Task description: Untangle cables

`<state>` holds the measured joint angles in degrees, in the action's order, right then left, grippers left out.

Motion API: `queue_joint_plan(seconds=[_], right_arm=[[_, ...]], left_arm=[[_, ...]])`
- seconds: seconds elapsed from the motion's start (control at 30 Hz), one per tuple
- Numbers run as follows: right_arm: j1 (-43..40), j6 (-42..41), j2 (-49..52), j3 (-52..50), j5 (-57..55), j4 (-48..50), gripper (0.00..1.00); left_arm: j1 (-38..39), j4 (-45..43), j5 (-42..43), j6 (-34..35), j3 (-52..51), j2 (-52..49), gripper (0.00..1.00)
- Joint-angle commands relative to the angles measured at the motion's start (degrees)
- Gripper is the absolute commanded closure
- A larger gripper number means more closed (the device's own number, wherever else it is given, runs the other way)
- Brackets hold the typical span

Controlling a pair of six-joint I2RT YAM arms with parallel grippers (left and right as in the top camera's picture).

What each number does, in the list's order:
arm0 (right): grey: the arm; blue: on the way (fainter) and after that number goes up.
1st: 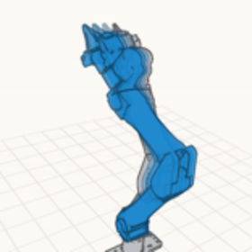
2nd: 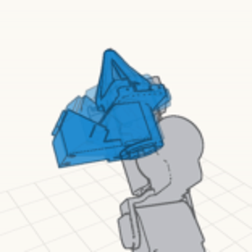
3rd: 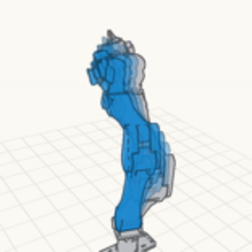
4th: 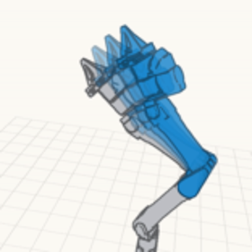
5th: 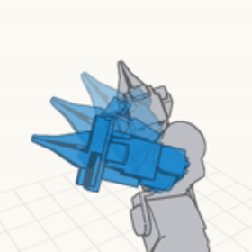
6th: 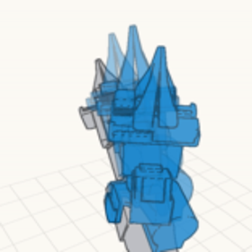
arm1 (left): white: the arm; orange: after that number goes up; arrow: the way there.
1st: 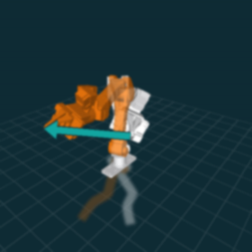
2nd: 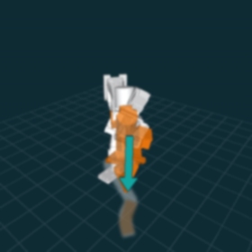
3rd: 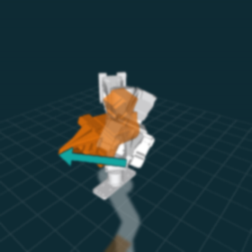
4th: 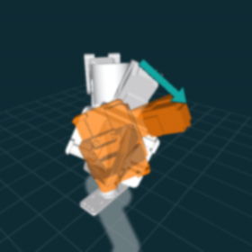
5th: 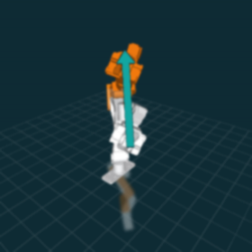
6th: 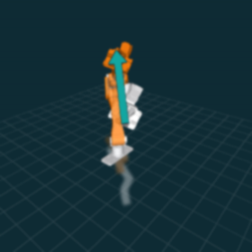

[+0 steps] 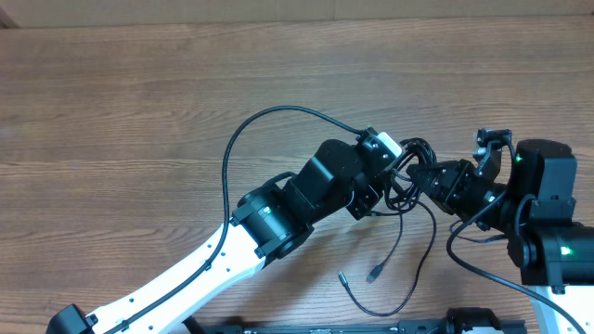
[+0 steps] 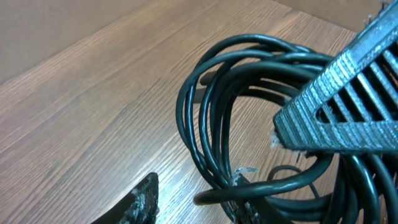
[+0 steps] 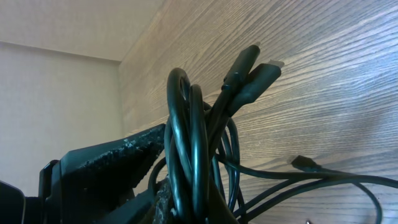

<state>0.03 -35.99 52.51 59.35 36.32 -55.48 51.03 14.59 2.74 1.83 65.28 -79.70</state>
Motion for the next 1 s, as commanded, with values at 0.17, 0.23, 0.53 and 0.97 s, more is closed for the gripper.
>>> queue_joint_plan(seconds=[0.17, 0.23, 0.53, 0.97], right_arm=[[0.22, 0.48, -0.35, 0.74, 5.88, 0.55, 0.96], [0.22, 0.48, -0.35, 0.74, 6.73, 0.7, 0.96], [0.22, 1.75, -0.35, 0.74, 9.84, 1.38, 0.96], [0.22, 1.7, 0.39, 0.74, 2.25, -0.5, 0.96]], left_arm=[[0.44, -5.73, -4.13, 3.39, 0.5, 1.07, 0.57], [0.44, -7.28, -7.52, 3.56, 0.5, 1.07, 0.53], [0.44, -8.98, -22.47, 6.6, 0.5, 1.07, 0.61], [0.44, -11.69, -33.03, 9.49, 0.5, 1.09, 0.59]])
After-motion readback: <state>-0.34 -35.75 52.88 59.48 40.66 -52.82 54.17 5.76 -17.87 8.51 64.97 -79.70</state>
